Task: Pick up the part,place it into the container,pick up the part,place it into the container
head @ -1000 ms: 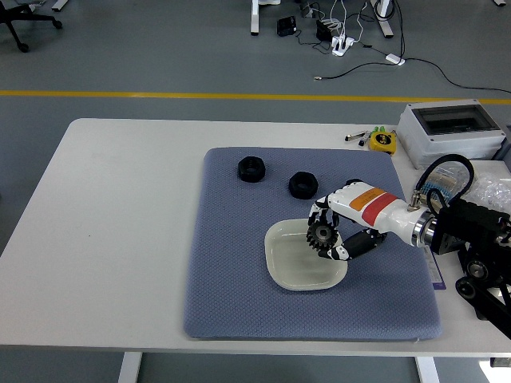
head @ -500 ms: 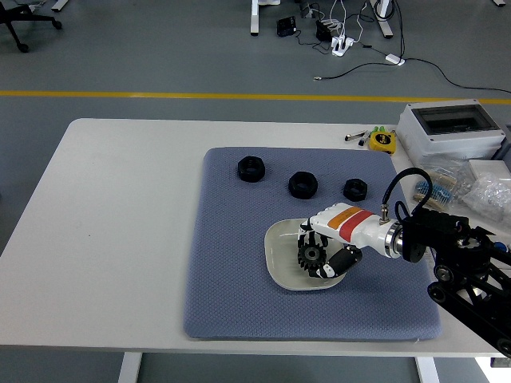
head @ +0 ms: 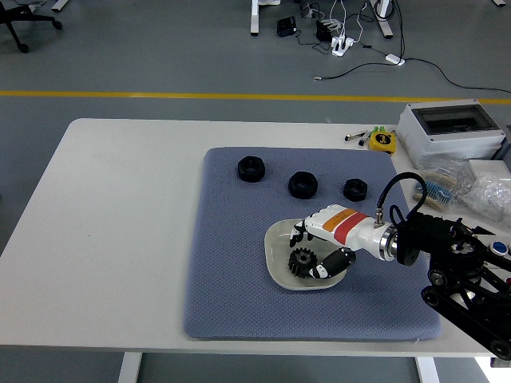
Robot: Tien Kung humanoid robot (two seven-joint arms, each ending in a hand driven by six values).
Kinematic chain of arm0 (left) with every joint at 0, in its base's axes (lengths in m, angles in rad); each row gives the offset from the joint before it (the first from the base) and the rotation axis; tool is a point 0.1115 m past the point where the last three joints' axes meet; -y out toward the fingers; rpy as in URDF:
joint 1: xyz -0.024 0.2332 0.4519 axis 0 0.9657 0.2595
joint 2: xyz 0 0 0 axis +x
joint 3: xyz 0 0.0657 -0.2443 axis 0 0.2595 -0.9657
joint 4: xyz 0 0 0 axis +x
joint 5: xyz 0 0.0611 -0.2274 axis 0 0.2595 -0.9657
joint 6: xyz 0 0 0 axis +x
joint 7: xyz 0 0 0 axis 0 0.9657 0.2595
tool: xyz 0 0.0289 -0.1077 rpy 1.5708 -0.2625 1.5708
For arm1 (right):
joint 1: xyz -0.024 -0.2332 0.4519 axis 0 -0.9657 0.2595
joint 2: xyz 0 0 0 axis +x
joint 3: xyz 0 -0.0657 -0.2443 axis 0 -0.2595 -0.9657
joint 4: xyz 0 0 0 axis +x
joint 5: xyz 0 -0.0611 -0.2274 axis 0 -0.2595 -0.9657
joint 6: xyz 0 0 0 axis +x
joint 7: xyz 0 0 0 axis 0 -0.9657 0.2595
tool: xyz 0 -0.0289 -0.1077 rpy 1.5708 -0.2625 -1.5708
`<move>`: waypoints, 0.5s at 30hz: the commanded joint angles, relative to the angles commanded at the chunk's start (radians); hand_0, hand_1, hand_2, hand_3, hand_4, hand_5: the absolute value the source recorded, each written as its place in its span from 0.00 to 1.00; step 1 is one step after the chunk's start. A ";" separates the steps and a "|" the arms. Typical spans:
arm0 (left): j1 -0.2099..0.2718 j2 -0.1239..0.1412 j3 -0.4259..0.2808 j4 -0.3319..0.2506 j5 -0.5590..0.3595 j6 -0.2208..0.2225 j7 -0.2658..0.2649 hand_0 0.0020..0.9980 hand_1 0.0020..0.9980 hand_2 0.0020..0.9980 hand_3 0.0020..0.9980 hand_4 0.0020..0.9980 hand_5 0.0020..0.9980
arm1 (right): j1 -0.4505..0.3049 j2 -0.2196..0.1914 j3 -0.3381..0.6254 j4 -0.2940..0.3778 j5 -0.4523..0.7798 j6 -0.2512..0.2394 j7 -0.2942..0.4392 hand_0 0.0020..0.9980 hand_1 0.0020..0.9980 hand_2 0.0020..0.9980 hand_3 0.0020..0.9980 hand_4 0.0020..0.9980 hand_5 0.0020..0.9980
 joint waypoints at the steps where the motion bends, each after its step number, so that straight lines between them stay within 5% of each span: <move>1: 0.000 0.000 0.000 0.000 0.000 0.000 0.000 0.70 0.63 0.71 0.62 0.71 0.68 | 0.000 0.000 0.000 0.000 0.001 -0.006 0.003 0.48 0.63 0.75 0.86 0.89 0.35; 15: 0.002 0.001 -0.003 0.000 0.004 -0.001 0.002 0.70 0.63 0.71 0.62 0.71 0.68 | -0.021 -0.024 0.112 0.024 0.015 -0.047 0.029 0.48 0.62 0.75 0.85 0.86 0.34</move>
